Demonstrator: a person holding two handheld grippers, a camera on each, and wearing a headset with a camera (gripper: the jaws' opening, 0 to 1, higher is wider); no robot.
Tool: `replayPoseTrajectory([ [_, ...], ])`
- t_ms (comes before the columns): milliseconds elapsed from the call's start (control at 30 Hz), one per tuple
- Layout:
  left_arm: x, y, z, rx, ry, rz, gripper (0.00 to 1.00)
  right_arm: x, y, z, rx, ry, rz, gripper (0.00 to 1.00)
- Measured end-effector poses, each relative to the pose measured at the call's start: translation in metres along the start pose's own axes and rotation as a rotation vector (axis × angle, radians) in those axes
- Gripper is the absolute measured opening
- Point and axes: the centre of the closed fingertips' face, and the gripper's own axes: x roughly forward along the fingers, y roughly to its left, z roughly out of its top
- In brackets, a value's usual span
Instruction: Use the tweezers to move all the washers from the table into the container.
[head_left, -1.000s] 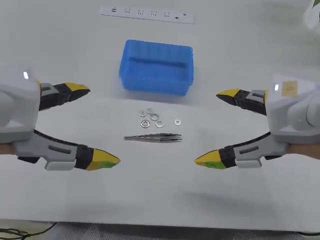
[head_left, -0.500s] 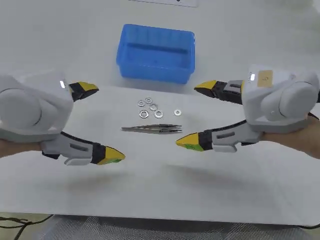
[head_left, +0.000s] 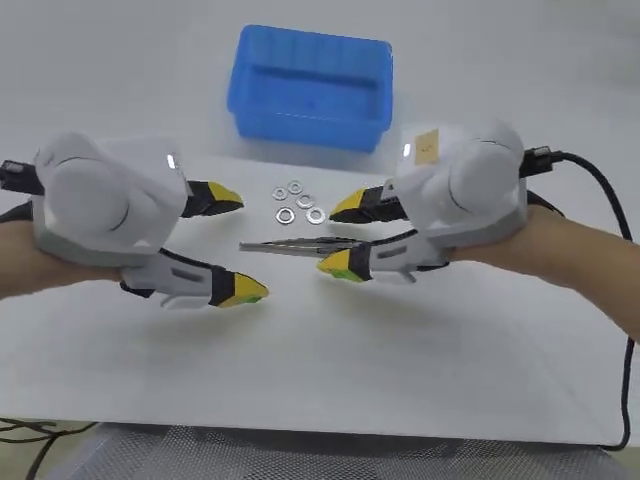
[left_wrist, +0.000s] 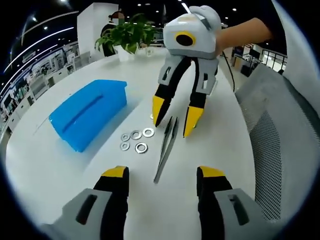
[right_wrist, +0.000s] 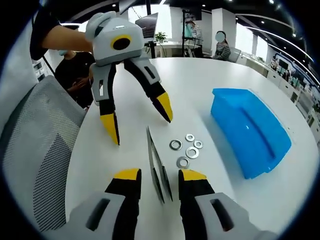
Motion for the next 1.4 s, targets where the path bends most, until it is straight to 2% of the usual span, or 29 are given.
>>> replayPoseTrajectory([
  [67,0.001,-0.004,-0.001,0.009,0.005,-0.019,0.53,0.002,0.002,-0.003,0.002,0.017,0.015,0.29],
  [100,0.002,-0.004,-0.002,0.02,0.011,-0.02,0.51,0.004,-0.001,0.002,-0.026,-0.007,0.012,0.28],
  [133,0.002,-0.004,-0.003,0.029,0.015,-0.021,0.49,0.002,0.001,-0.004,0.006,0.02,0.014,0.27],
  [200,0.003,-0.005,-0.004,0.036,0.027,-0.031,0.46,0.001,0.001,-0.004,-0.004,0.022,0.02,0.25],
  [400,0.006,0.001,-0.002,0.057,0.027,-0.022,0.44,0.001,0.0,-0.007,-0.124,0.067,0.007,0.18],
  [467,0.007,0.001,0.0,0.072,0.031,-0.029,0.4,0.001,-0.001,-0.007,-0.151,0.075,0.002,0.17],
  [567,0.008,0.0,0.002,0.103,0.044,-0.038,0.32,0.002,0.0,-0.007,-0.147,0.077,0.005,0.15],
  [733,0.008,-0.002,0.002,0.138,0.068,-0.046,0.26,0.003,0.002,-0.007,-0.163,0.085,0.016,0.12],
  [800,0.008,0.001,0.003,0.178,0.079,-0.035,0.21,0.003,0.002,-0.007,-0.164,0.092,0.018,0.12],
  [833,0.007,0.006,0.004,0.221,0.083,-0.011,0.2,0.003,0.003,-0.007,-0.165,0.095,0.018,0.12],
  [867,0.007,0.008,0.004,0.24,0.093,0.003,0.17,0.003,0.003,-0.007,-0.168,0.098,0.018,0.12],
  [933,0.006,0.009,0.0,0.251,0.117,-0.01,0.11,0.003,0.003,-0.007,-0.163,0.098,0.018,0.12],
  [967,0.007,0.003,0.0,0.247,0.121,-0.05,0.08,0.003,0.003,-0.007,-0.164,0.098,0.019,0.11],
  [1000,0.007,0.002,-0.001,0.258,0.128,-0.065,0.07,0.003,0.003,-0.006,-0.166,0.096,0.022,0.11],
  [1033,0.008,0.004,0.0,0.299,0.138,-0.064,0.07,0.003,0.003,-0.007,-0.164,0.097,0.025,0.11],
  [1200,0.008,0.003,0.0,0.287,0.163,-0.076,0.06,0.003,0.003,-0.006,-0.165,0.102,0.028,0.11],
  [1233,0.008,0.002,-0.001,0.311,0.168,-0.077,0.05,0.003,0.003,-0.006,-0.164,0.103,0.027,0.11],
  [1267,0.008,0.001,-0.001,0.38,0.173,-0.073,0.05,0.003,0.003,-0.006,-0.162,0.103,0.026,0.11],
  [1300,0.009,0.0,-0.001,0.35,0.174,-0.07,0.05,0.003,0.003,-0.006,-0.164,0.102,0.027,0.11],
  [1333,0.008,0.001,-0.001,0.344,0.175,-0.064,0.05,0.003,0.003,-0.006,-0.167,0.1,0.027,0.1],
  [1400,0.009,0.003,-0.001,0.366,0.179,-0.06,0.04,0.003,0.003,-0.006,-0.175,0.094,0.031,0.09],
])
